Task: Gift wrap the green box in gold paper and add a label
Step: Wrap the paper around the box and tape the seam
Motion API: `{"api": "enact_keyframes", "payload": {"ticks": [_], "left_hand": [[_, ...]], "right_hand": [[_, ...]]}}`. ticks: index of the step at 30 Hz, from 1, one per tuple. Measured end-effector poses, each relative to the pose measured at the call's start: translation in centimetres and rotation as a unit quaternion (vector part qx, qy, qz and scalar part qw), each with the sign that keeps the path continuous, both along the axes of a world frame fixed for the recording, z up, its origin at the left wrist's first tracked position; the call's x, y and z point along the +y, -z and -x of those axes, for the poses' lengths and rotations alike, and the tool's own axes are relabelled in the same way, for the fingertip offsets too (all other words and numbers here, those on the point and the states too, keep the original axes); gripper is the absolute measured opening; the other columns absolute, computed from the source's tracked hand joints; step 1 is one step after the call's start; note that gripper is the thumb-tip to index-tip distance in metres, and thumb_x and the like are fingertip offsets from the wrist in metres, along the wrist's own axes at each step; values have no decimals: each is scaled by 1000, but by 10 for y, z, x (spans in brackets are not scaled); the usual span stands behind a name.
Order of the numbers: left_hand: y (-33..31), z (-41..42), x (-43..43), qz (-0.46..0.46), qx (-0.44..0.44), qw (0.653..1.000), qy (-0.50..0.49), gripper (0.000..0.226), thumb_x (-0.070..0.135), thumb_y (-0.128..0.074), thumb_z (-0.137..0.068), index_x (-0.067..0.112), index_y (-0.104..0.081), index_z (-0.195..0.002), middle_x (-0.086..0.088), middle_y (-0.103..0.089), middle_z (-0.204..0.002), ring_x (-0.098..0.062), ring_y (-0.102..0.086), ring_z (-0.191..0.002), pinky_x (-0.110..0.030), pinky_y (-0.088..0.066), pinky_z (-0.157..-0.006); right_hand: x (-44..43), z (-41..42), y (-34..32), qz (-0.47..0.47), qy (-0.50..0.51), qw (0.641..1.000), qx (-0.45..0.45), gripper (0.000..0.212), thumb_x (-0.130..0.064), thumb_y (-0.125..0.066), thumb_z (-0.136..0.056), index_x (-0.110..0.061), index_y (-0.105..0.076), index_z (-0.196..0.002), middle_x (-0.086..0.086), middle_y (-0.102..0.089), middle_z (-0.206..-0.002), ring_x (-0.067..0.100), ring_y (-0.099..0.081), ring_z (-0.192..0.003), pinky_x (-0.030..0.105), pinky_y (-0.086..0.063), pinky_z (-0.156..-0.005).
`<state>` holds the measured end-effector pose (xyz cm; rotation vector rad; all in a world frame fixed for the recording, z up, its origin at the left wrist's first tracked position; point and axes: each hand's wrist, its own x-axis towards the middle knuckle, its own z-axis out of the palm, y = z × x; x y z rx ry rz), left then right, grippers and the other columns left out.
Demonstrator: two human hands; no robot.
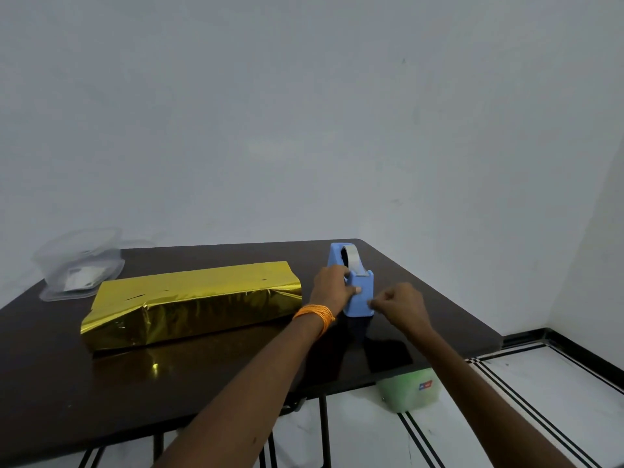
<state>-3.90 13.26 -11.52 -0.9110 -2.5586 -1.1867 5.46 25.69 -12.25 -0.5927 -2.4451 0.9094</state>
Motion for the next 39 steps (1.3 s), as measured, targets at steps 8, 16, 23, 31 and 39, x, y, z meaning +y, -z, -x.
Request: {"api": "enact_keyframes", "payload": {"ticks": [8, 16, 23, 31, 39], "left_hand": [[-13, -4, -64, -45, 35, 996, -64, 34, 7, -59, -82, 15, -68, -113, -7, -73, -91, -25, -67, -88, -31, -51, -75], [-47, 24, -223, -143, 22, 973, -179, 11, 11, -66, -85, 13, -71, -95, 2, -66, -87, -14, -63, -85, -28, -53, -76], [-16, 45, -320, -242, -156, 925, -248, 27, 16, -79, -78, 8, -66, -100, -6, -66, -101, -21, -63, -91, -36, -54, -75], [-4, 43, -336, -343, -306, 867, -191, 39, 3, -81, -75, 10, -65, -110, -11, -65, -98, -17, -60, -78, -23, -51, -60], [6, 46, -341, -397, -349, 835, -153, 41, 4, -82, -74, 11, -66, -112, -10, -72, -97, -20, -68, -85, -25, -56, -68]], "right_hand": [[-40, -8, -36, -59, -40, 993, 99, 19, -19, -67, -89, -21, -65, -70, 2, -68, -74, 15, -58, -66, 29, -39, -57], [-140, 49, -51, 49, -271, 958, 79, 8, -15, -71, -88, -19, -73, -81, 0, -74, -67, 17, -70, -73, 34, -51, -73], [-220, 85, -66, 38, -402, 914, 25, 7, -18, -71, -89, -15, -75, -94, 3, -77, -86, 6, -66, -71, 25, -44, -66], [-252, 109, -75, 23, -442, 897, -4, 48, -17, -67, -92, -23, -51, -137, 1, -73, -78, 9, -66, -80, 27, -45, -80], [-270, 126, -77, 20, -480, 874, -77, 47, -23, -67, -93, -24, -50, -137, 3, -67, -79, 13, -56, -76, 24, -43, -64]]}}
